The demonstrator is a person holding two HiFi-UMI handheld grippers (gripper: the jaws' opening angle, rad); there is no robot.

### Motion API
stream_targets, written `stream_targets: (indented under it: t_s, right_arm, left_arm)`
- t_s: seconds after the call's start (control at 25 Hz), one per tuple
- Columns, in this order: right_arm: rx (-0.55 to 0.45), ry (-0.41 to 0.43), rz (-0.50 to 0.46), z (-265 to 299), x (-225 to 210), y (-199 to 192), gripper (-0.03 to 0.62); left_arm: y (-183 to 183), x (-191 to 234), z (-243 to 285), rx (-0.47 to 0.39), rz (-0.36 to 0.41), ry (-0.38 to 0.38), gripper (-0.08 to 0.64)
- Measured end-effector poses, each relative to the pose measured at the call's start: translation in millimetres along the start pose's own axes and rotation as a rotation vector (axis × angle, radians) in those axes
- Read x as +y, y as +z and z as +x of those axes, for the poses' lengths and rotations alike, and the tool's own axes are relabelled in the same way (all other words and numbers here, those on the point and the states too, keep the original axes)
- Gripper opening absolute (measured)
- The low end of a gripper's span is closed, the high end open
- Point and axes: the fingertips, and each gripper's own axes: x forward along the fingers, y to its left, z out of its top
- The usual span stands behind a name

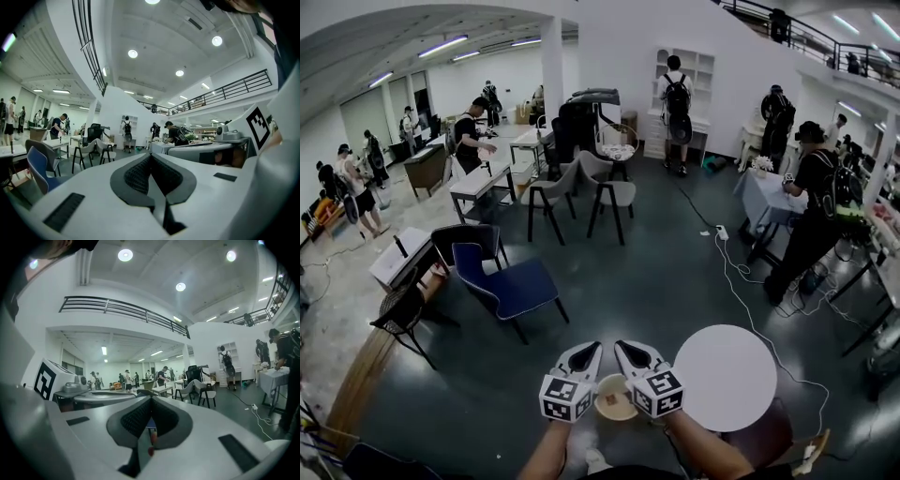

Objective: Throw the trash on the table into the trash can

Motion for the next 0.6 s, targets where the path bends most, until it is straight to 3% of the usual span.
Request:
stream_targets:
  t_s: [0.6]
  right_arm:
    - [-0.046, -0.041, 0.000, -116, -19, 4, 0.017]
  left_arm:
    - [18, -106, -14, -0.064, 0.055, -0.001, 0.015]
